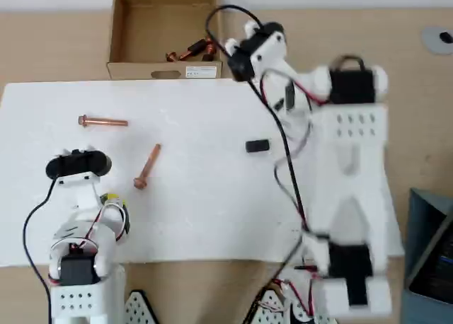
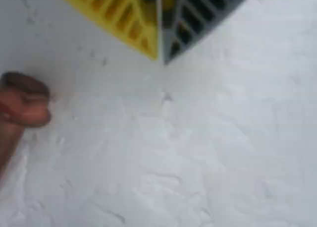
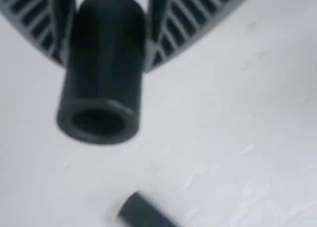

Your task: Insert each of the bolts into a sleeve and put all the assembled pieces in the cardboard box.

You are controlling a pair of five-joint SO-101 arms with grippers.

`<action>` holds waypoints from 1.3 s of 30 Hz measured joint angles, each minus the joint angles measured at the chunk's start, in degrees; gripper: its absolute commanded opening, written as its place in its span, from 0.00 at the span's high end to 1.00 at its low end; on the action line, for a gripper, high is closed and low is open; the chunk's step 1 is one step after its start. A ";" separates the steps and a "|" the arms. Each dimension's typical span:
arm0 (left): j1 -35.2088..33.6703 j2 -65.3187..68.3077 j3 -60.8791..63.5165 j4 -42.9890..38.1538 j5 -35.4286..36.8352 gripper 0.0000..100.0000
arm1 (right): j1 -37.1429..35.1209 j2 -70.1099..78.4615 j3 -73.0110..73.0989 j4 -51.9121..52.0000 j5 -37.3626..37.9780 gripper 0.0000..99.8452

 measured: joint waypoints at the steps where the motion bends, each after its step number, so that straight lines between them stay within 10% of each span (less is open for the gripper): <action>1: 0.00 0.00 -0.88 0.00 0.00 0.99 | 0.00 -3.08 3.08 0.00 -1.05 0.99; 14: 0.00 15.56 -29.98 6.68 2.55 1.00 | 5.54 -29.45 29.63 -3.16 -13.89 0.99; 39: -3.96 96.79 -92.92 19.60 38.59 0.99 | 22.59 -40.44 46.59 -8.00 -15.21 0.99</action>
